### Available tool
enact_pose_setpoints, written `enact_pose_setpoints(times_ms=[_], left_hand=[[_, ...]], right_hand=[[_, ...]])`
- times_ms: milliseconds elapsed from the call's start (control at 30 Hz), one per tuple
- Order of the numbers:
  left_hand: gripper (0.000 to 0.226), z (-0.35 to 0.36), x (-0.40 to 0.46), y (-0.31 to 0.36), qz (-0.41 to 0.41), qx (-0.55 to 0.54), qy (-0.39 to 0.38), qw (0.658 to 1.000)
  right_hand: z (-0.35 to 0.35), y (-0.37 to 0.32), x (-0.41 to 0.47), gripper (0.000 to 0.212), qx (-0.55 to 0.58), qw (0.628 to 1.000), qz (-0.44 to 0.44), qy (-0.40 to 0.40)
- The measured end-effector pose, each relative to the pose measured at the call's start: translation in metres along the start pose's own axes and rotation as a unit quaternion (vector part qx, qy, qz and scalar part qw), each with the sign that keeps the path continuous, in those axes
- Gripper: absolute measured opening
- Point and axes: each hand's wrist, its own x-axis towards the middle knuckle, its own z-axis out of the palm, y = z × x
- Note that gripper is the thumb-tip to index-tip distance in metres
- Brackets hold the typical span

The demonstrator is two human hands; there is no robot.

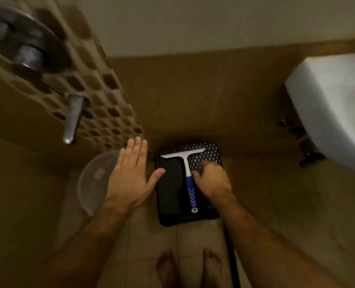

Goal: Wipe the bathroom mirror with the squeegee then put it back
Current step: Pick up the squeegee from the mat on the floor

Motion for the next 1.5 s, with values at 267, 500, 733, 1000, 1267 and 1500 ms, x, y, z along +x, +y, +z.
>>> enact_pose_setpoints(times_ms=[267,500,733,1000,1267,1500], left_hand=[[0.093,0.087,0.011,0.003,0.020,0.008,-0.004,1.000],[0.095,0.096,0.003,0.001,0.041,0.001,-0.022,0.999],[0.096,0.028,0.010,0.004,0.039,-0.017,0.003,0.999],[0.093,-0.118,0.031,0.034,0.074,0.004,0.094,0.993],[0.091,-0.255,0.046,0.067,0.142,0.034,0.211,0.966],[0.087,-0.371,0.061,0.110,0.191,0.016,0.321,0.927]], right_hand=[[0.110,0.032,0.012,0.062,0.088,0.985,0.131,-0.070],[0.134,0.029,0.020,0.040,0.141,0.979,0.148,-0.024],[0.066,0.013,-0.013,0.025,0.239,0.964,0.112,0.037],[-0.079,-0.035,-0.057,0.025,0.295,0.945,0.044,0.137],[-0.204,-0.076,-0.093,0.037,0.312,0.903,-0.034,0.292],[-0.332,-0.095,-0.120,0.039,0.295,0.825,-0.126,0.466]])
